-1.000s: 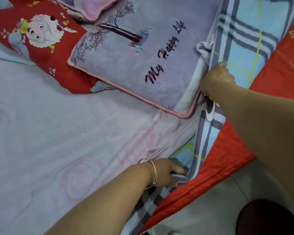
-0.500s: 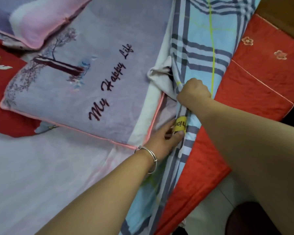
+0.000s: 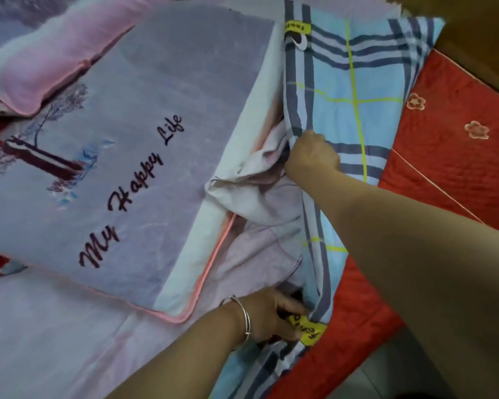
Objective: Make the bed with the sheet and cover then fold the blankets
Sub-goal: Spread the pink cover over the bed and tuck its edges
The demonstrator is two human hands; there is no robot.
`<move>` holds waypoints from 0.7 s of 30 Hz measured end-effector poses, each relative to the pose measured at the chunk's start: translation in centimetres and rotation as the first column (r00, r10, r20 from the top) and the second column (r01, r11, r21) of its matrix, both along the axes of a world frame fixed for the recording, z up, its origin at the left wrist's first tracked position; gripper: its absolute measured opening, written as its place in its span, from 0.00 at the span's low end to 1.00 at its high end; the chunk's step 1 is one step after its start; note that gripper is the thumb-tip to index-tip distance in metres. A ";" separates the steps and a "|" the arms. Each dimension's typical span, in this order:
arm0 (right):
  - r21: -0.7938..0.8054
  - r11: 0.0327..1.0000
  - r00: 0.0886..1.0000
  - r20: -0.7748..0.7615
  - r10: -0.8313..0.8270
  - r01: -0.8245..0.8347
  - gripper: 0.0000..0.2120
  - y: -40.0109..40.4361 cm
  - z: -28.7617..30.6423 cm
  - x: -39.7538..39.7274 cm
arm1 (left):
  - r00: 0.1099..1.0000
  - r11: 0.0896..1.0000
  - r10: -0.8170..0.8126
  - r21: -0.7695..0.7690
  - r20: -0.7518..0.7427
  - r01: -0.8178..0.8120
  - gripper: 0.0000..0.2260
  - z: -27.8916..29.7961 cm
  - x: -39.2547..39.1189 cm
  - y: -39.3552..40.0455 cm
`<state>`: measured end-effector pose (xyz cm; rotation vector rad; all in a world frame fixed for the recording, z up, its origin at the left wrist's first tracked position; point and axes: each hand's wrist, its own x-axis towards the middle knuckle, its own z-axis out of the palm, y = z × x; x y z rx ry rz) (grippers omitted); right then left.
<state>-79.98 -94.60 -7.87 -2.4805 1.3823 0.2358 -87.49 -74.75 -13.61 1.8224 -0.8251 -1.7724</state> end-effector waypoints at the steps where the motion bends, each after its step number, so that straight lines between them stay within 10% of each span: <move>1: 0.002 1.000 0.999 0.016 -0.030 0.030 0.23 -1.1 0.1 -0.2 | 0.998 0.999 -0.054 0.000 0.014 0.054 0.20 -0.1 -0.6 -0.6; 7: -0.043 0.995 0.995 0.038 -0.088 0.089 0.18 -5.4 0.7 -4.5 | 0.976 0.975 -0.211 -0.059 0.047 0.214 0.21 0.0 -1.6 -2.2; 21: -0.117 0.954 0.960 -0.019 -0.280 0.276 0.24 -10.6 -0.6 -11.6 | 0.970 0.917 0.047 -0.396 0.238 0.053 0.41 1.1 -3.4 -13.0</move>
